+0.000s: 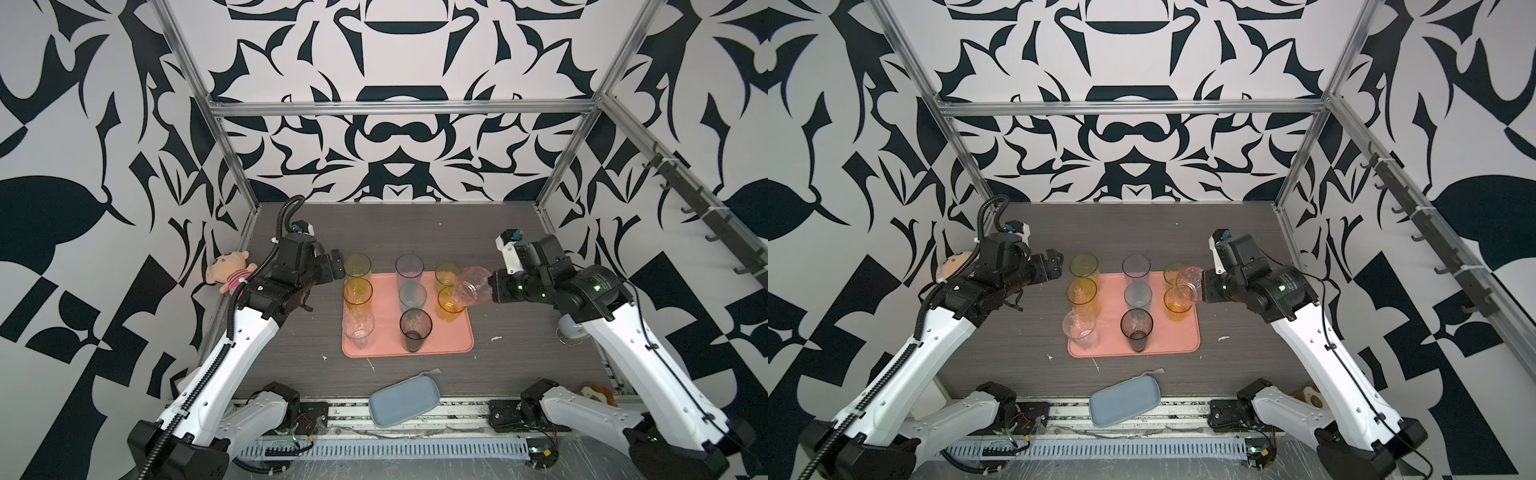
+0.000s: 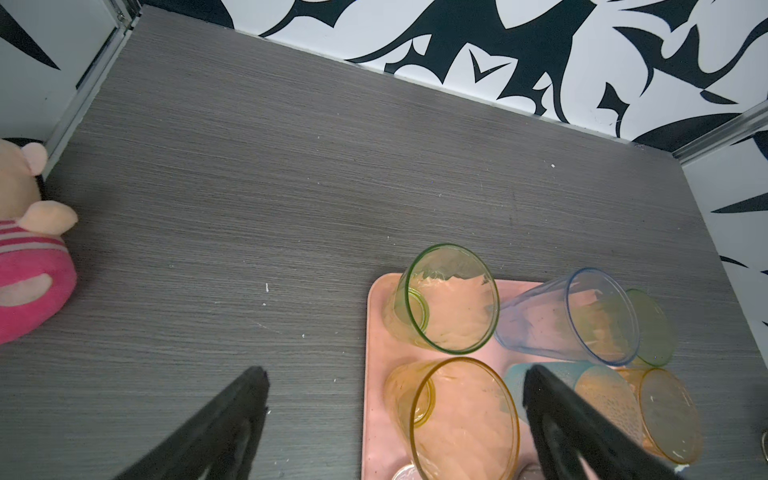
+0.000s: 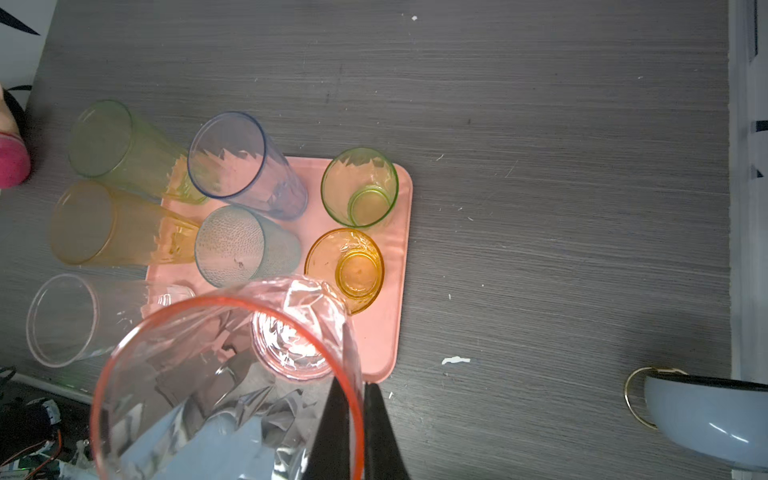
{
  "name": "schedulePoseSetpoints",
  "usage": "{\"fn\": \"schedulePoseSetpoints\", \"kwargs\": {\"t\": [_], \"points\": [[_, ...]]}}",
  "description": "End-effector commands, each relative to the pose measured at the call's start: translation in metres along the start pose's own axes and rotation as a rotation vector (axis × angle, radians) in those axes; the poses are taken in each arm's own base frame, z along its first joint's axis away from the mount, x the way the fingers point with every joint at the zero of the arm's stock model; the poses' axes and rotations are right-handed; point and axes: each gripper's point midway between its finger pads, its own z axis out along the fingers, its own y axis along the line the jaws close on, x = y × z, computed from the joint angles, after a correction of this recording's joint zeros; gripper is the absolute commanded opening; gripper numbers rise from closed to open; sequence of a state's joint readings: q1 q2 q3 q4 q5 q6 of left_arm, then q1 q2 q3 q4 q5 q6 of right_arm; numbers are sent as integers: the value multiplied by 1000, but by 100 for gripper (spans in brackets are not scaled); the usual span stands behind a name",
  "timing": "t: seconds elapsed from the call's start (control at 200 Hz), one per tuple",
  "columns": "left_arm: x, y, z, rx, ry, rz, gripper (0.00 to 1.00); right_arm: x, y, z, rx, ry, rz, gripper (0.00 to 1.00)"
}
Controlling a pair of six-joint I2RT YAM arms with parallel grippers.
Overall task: Place the glasses into the tray
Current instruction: 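Lift the pink glass with the right gripper and carry it toward the tray, then lower the pink glass onto the tray corner nearest the robot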
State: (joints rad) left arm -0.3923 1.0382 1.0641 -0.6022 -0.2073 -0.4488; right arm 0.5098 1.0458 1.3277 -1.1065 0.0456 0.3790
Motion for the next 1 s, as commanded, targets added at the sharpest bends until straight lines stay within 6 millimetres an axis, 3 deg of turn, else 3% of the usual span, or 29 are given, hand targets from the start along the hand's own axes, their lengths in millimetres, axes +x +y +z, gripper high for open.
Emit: {"fn": "schedulePoseSetpoints", "kwargs": {"t": [0.0,0.42,0.995], "points": [[-11,-5,-7,22,-39,-20,100,11,-1,0,27,11,1,0],[-7,-4,-3,22,-26,-27,100,60,-1,41,45,125,5,0],[3,0,3,12,-13,-33,100,95,1,86,42,186,51,0]]}}
